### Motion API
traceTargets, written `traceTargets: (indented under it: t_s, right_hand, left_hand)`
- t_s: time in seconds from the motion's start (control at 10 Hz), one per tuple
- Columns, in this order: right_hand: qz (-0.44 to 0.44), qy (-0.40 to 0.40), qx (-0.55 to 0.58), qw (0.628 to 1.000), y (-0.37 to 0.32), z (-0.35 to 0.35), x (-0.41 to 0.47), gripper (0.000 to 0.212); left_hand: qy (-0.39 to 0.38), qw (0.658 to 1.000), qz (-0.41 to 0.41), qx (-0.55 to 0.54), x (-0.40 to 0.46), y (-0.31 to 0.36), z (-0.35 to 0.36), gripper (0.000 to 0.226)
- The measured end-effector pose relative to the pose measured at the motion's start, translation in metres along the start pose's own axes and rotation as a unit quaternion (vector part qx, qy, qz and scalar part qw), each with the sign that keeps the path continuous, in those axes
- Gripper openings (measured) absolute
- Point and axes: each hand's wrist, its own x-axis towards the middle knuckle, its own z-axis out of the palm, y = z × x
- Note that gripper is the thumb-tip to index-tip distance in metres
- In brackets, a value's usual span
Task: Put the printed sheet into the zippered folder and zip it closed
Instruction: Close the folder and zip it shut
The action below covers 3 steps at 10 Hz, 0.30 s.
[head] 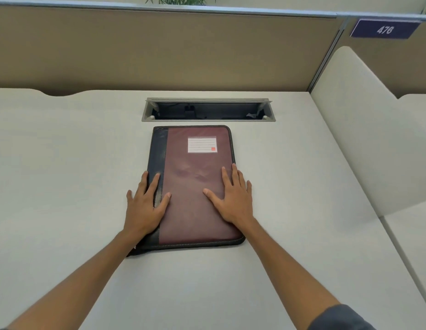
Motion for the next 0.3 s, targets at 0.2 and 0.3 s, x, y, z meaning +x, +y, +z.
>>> traceTargets:
  t_s: [0.2,0.3]
  right_hand:
    - [0.004,-0.014,-0.001,1.000,-0.001,-0.002,-0.001,0.092]
    - [0.002,-0.022,0.006,1.000,-0.004,-0.011,0.000,0.092]
  left_hand:
    - [-0.002,1.000,0.003,0.026,0.001,-0.002,0.000,0.071]
    - [0.018,0.999,0.016,0.045,0.002,0.002,-0.005,0.073]
